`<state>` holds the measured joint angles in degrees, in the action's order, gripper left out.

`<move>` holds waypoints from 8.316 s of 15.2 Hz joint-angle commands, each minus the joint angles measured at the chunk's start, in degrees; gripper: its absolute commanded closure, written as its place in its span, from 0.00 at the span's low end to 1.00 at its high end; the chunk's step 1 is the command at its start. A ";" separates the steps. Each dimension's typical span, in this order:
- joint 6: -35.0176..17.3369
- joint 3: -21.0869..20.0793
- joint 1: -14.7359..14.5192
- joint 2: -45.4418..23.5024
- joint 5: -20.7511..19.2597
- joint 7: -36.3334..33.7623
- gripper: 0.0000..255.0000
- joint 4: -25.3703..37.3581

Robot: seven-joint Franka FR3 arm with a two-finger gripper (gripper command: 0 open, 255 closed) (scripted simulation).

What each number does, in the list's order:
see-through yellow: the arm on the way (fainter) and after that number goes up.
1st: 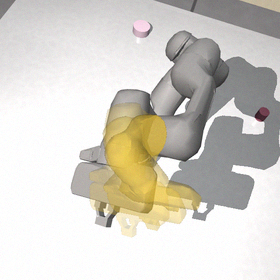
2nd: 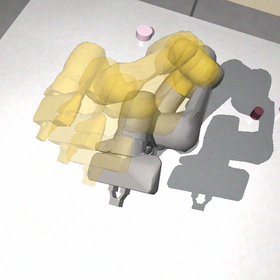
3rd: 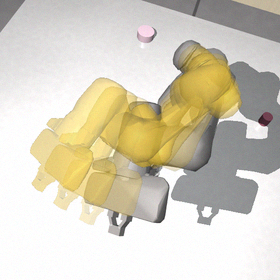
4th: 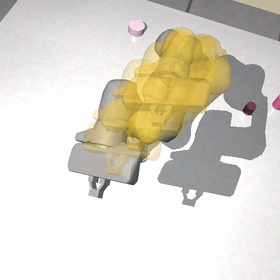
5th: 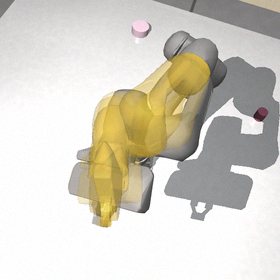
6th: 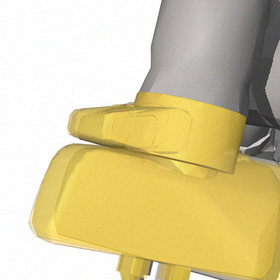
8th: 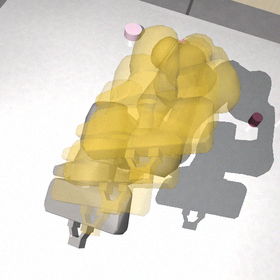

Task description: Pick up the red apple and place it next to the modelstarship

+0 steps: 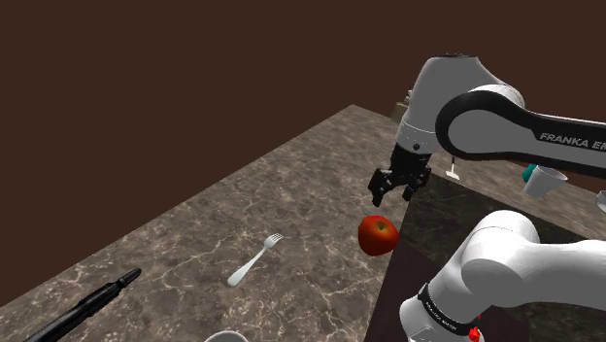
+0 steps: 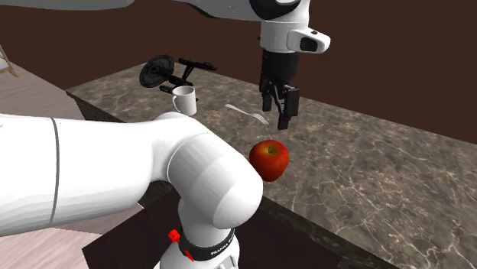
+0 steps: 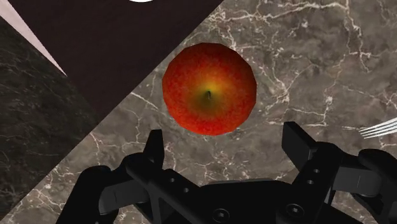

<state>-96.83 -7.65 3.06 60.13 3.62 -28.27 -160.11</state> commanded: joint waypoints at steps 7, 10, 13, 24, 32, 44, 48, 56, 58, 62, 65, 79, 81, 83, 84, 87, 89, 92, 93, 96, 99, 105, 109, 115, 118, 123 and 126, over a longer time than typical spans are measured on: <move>-4.90 -2.00 0.30 3.11 2.25 -4.40 0.00 -8.54; -6.90 -2.23 0.13 3.06 2.52 -4.41 0.00 -10.50; -6.91 -2.23 0.13 3.04 2.52 -4.41 0.00 -10.49; -6.90 -2.23 0.13 3.05 2.52 -4.41 1.00 -10.49; -2.77 -1.61 0.54 3.57 1.86 -4.23 1.00 -6.85; 5.96 -0.38 1.36 2.84 0.55 -3.89 1.00 2.65; 8.62 -0.05 1.59 2.14 0.19 -3.79 1.00 6.02; 13.72 0.52 2.00 0.23 -0.43 -3.63 1.00 13.04; 14.97 0.64 2.09 -0.33 -0.57 -3.60 1.00 14.85; 17.42 0.87 2.27 -1.59 -0.83 -3.53 1.00 18.56; 19.25 1.02 2.40 -2.59 -1.02 -3.49 1.00 21.40; 22.72 -14.45 -0.24 -3.76 13.03 -18.30 1.00 27.84; 22.70 -17.32 -0.39 -4.60 15.40 -21.03 1.00 29.35; 22.57 -20.21 -0.37 -5.66 17.64 -23.75 1.00 31.09; 22.47 -21.67 -0.31 -6.26 18.70 -25.13 1.00 32.04; 22.05 -26.12 0.17 -8.35 21.65 -29.24 1.00 35.23; 21.67 -29.17 0.74 -9.97 23.39 -32.00 1.00 37.65; 21.00 -34.00 2.10 -12.68 25.62 -36.14 1.00 41.70; 20.75 -35.69 2.68 -13.67 26.24 -37.55 1.00 43.17; 19.93 -41.10 4.88 -16.88 27.73 -41.85 1.00 47.94; 19.11 -47.33 8.09 -20.32 28.66 -46.23 1.00 53.30; 18.07 -64.19 19.66 -26.99 29.01 -55.12 1.00 66.24; 19.50 -78.86 33.50 -27.72 30.58 -59.79 1.00 77.44; 21.91 -89.51 46.67 -23.25 35.38 -62.58 1.00 88.60; 19.50 -88.79 44.61 -23.02 35.31 -61.89 1.00 85.11; 15.76 -88.05 41.90 -22.42 35.56 -60.82 1.00 79.97; 13.65 -87.85 40.64 -21.97 35.88 -60.21 1.00 77.22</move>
<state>-82.26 -95.76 44.42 38.08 39.46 -88.79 -81.57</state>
